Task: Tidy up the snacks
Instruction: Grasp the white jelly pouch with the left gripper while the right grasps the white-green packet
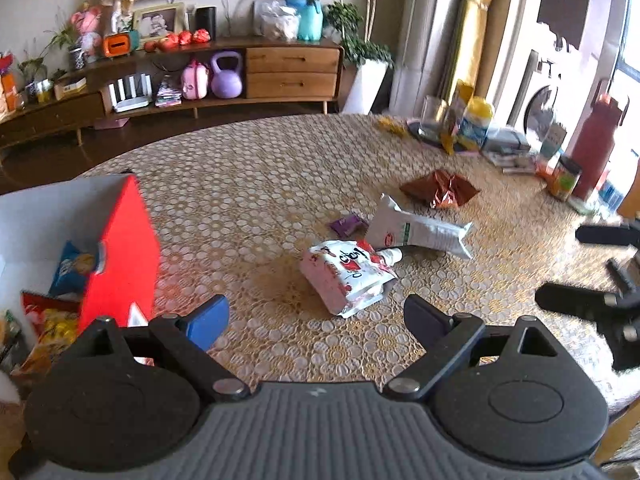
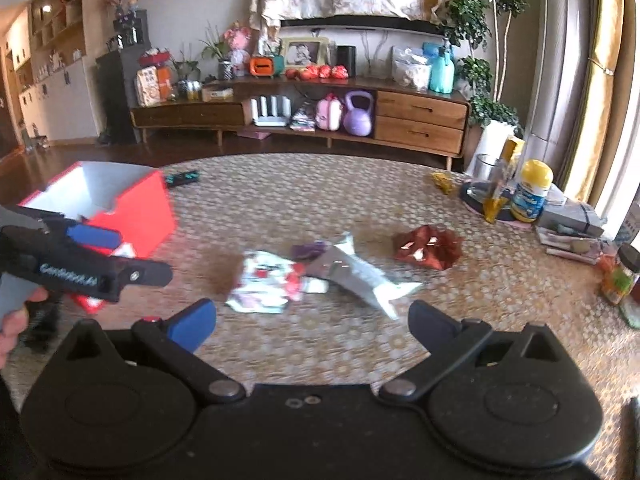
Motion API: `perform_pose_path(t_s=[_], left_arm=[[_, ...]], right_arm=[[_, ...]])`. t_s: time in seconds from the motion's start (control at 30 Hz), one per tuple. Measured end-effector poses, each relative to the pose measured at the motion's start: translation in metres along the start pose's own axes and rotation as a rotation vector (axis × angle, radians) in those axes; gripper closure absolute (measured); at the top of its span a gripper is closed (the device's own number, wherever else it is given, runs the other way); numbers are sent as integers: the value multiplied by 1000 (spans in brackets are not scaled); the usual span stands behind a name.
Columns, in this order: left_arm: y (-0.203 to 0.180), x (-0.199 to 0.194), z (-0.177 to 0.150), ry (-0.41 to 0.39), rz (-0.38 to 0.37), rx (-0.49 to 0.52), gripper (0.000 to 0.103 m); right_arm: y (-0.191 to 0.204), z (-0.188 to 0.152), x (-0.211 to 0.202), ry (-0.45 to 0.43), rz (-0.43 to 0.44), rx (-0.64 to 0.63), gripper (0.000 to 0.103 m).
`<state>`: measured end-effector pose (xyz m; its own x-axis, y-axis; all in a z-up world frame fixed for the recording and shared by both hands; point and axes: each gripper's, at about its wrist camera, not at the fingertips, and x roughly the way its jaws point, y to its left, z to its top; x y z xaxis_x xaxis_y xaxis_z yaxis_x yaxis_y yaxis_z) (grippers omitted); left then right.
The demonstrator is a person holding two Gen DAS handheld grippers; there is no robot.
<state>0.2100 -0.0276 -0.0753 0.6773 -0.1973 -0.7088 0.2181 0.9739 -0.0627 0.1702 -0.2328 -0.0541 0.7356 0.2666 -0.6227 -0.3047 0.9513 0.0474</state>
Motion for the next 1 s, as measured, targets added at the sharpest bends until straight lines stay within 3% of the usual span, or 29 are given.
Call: perform_pose_path(t_s=[0.13,0.37,0.7,1.0], left_arm=[[-19,30,3,23,-19,122,8],[-26,75,20,109,-165,312,8],[-26,133,30,259,-218,529,8],[-26,155,33,263,-252,544,8]], right_arm=[[-21,6,28,32,-5,-26,1],[-42,18,73,84,10,-65,2],[-48,23,136,171,31,-138,8],[-44,19,176,217,14,-174,16]])
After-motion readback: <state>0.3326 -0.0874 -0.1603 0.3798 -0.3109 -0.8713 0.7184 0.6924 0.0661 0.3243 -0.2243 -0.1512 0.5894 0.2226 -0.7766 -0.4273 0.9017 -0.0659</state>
